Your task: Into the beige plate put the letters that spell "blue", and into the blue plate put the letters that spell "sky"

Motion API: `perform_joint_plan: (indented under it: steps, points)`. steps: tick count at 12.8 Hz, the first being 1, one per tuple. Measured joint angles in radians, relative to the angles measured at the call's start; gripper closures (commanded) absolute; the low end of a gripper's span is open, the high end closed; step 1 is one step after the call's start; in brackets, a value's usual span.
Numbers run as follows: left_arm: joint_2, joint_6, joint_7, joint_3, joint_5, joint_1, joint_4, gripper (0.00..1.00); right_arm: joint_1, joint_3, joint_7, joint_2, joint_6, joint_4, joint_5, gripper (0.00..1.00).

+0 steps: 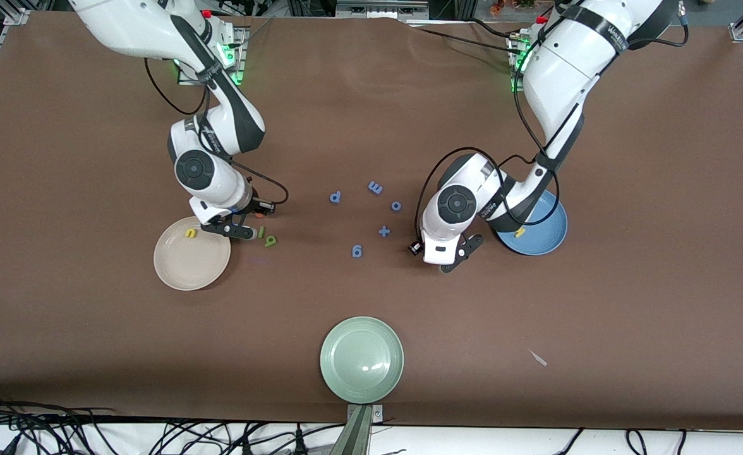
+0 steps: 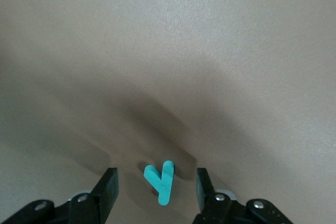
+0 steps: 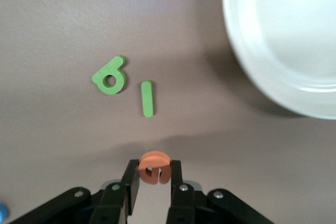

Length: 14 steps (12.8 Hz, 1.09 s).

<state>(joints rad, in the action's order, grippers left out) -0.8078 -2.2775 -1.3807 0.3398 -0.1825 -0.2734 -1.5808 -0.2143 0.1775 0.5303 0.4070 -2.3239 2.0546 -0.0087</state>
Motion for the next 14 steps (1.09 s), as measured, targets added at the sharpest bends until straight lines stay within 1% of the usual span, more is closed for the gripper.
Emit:
perform_joint_plan:
  steps: [1, 3, 4, 5, 6, 7, 8, 9, 10, 11, 12, 14]
  points:
    - [-0.001, -0.001, 0.0, 0.0, 0.0, 0.0, -0.004, 0.53, 0.001, -0.013, -0.039, -0.019, 0.065, -0.037, -0.013, 0.82]
    - [0.0, -0.021, 0.001, 0.0, 0.0, 0.0, -0.015, 0.82, 0.012, -0.04, -0.124, -0.032, 0.145, -0.107, -0.045, 0.82]
    - [0.0, -0.035, 0.001, 0.0, 0.0, 0.0, -0.016, 0.94, 0.019, -0.051, -0.168, -0.03, 0.152, -0.122, -0.053, 0.81]
    - [0.001, -0.042, 0.001, 0.0, 0.0, 0.0, -0.016, 1.0, 0.023, -0.066, -0.211, -0.022, 0.152, -0.132, -0.067, 0.81]
    - [0.001, -0.042, 0.001, 0.0, 0.0, 0.0, -0.016, 1.0, 0.028, -0.08, -0.25, -0.012, 0.152, -0.14, -0.085, 0.77]
    - [0.002, -0.042, 0.001, 0.0, 0.0, 0.001, -0.016, 1.0, 0.032, -0.096, -0.288, 0.002, 0.151, -0.15, -0.095, 0.76]
    - [0.003, -0.039, 0.001, 0.0, 0.0, 0.005, -0.016, 1.0, 0.04, -0.109, -0.319, 0.016, 0.149, -0.161, -0.098, 0.72]
    - [0.008, -0.027, 0.007, -0.002, 0.0, 0.012, -0.015, 1.0, 0.048, -0.116, -0.338, 0.032, 0.145, -0.174, -0.099, 0.62]
    - [0.022, 0.007, 0.032, -0.003, 0.0, 0.027, -0.012, 1.0, 0.053, -0.119, -0.347, 0.047, 0.141, -0.187, -0.1, 0.45]
    - [0.044, 0.06, 0.074, -0.004, 0.0, 0.044, -0.009, 1.0, 0.054, -0.119, -0.347, 0.061, 0.137, -0.201, -0.1, 0.4]
    - [0.073, 0.119, 0.125, -0.005, 0.0, 0.066, -0.007, 1.0, 0.054, -0.118, -0.346, 0.076, 0.131, -0.214, -0.1, 0.37]
    - [0.129, 0.243, 0.26, -0.007, 0.0, 0.127, -0.007, 0.96, 0.048, -0.115, -0.32, 0.097, 0.121, -0.227, -0.1, 0.36]
